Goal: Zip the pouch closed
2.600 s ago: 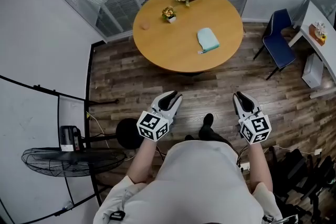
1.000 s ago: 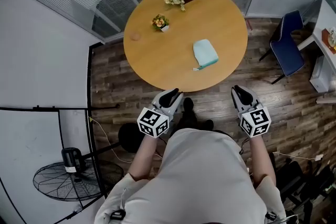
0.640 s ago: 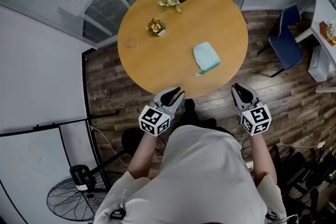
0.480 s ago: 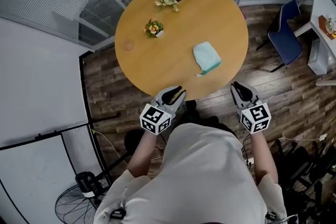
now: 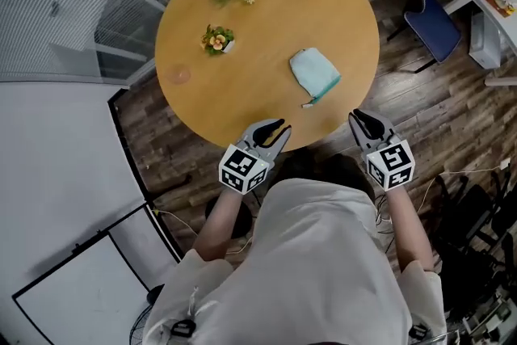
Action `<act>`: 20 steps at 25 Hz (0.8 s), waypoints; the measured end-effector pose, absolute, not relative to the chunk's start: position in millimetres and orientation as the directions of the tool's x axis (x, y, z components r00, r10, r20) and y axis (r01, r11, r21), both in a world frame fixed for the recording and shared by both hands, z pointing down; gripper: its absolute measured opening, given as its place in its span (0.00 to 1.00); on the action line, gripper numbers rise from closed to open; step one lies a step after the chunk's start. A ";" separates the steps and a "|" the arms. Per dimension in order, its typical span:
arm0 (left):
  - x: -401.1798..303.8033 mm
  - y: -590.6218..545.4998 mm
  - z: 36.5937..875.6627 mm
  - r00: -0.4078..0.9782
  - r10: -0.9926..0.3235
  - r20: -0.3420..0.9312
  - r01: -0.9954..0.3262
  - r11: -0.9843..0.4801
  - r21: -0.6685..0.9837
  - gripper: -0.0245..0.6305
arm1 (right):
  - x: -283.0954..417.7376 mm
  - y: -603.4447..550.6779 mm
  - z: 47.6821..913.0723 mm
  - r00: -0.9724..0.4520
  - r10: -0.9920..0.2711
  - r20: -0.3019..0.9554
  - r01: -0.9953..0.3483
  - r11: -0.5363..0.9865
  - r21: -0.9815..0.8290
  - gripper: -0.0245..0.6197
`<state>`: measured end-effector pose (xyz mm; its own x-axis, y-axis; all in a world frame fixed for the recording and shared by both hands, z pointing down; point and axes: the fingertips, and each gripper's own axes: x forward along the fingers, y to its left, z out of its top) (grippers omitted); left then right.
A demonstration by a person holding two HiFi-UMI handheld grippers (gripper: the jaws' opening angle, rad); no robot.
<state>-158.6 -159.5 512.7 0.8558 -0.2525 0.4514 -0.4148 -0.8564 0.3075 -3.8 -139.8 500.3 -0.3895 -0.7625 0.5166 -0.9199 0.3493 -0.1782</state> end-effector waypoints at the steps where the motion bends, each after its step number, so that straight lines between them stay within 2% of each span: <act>1: -156.8 -161.6 518.1 0.858 -0.235 0.456 -0.401 -0.862 0.311 0.17 | -6.2 -141.1 506.0 -0.389 -0.756 0.526 -0.920 0.347 -0.181 0.10; 11: -129.2 -179.4 596.3 0.850 -0.082 0.520 -0.305 -0.882 0.359 0.17 | -17.4 -156.0 568.8 -0.397 -0.704 0.588 -0.918 0.306 -0.253 0.10; 20: -103.5 -192.5 686.9 0.784 0.017 0.620 -0.253 -0.904 0.346 0.17 | -17.6 -160.1 640.1 -0.427 -0.647 0.632 -0.904 0.277 -0.327 0.10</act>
